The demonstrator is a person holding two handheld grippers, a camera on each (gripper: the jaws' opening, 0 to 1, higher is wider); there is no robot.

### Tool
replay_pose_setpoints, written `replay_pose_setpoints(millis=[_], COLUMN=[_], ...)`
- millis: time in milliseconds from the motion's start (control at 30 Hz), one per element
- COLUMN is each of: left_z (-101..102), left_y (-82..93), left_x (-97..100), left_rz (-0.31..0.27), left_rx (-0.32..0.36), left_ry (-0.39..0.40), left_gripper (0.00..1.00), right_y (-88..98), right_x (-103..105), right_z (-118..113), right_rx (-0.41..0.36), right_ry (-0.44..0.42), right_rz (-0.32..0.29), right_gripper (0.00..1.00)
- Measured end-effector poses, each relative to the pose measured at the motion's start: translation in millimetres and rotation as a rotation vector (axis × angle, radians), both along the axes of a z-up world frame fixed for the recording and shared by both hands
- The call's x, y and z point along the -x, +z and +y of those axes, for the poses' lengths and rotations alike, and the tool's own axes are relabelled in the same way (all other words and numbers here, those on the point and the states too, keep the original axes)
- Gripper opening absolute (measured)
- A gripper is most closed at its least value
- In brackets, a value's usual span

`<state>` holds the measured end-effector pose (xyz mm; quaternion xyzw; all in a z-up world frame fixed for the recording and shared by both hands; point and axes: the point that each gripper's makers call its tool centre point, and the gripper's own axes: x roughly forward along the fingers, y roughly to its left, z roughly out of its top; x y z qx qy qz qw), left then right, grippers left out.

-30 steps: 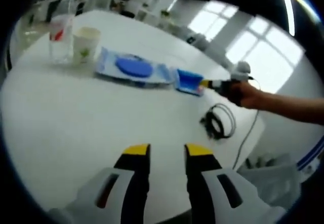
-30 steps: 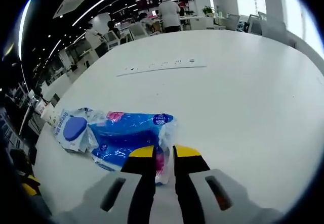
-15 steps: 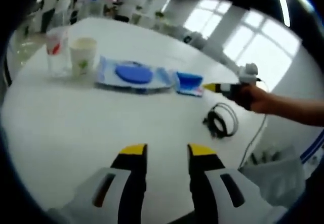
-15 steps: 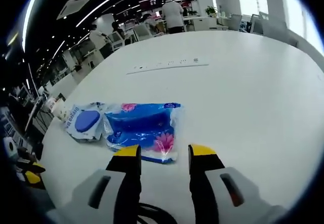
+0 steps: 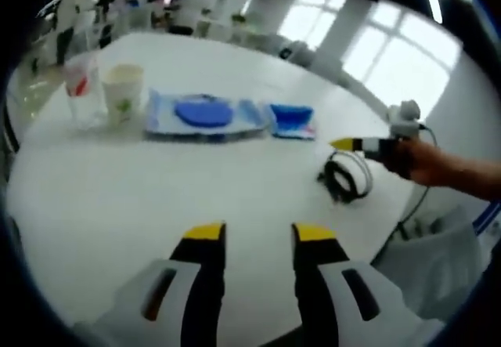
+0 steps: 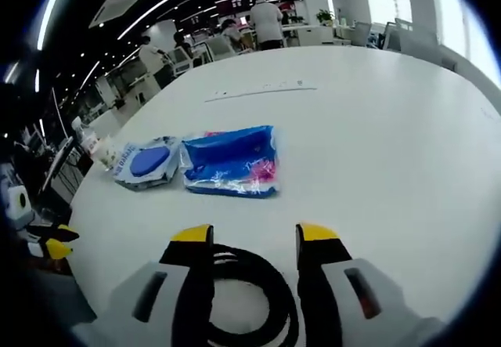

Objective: Arrange the tabletop items into an orderly group along one side of the table until the central work area is clear of visible clutter.

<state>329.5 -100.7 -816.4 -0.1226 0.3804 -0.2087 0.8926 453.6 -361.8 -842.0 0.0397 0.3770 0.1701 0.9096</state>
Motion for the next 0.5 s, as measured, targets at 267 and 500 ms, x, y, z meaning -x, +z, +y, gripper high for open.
replay_pose_setpoints(millis=[267, 500], left_z=[-1, 1], left_y=[5.7, 10.3], left_x=[-1.5, -5.0], left_rz=[-0.013, -0.024], left_rx=[0.016, 0.033], left_ry=[0.004, 0.019], left_gripper=[0.31, 0.31], right_y=[16.8, 18.5], right_x=[4, 13], right_z=[-2, 1], right_rx=[-0.018, -0.014], right_ry=[-0.023, -0.007], right_rz=[-0.044, -0.046], right_gripper=[0.42, 0.45])
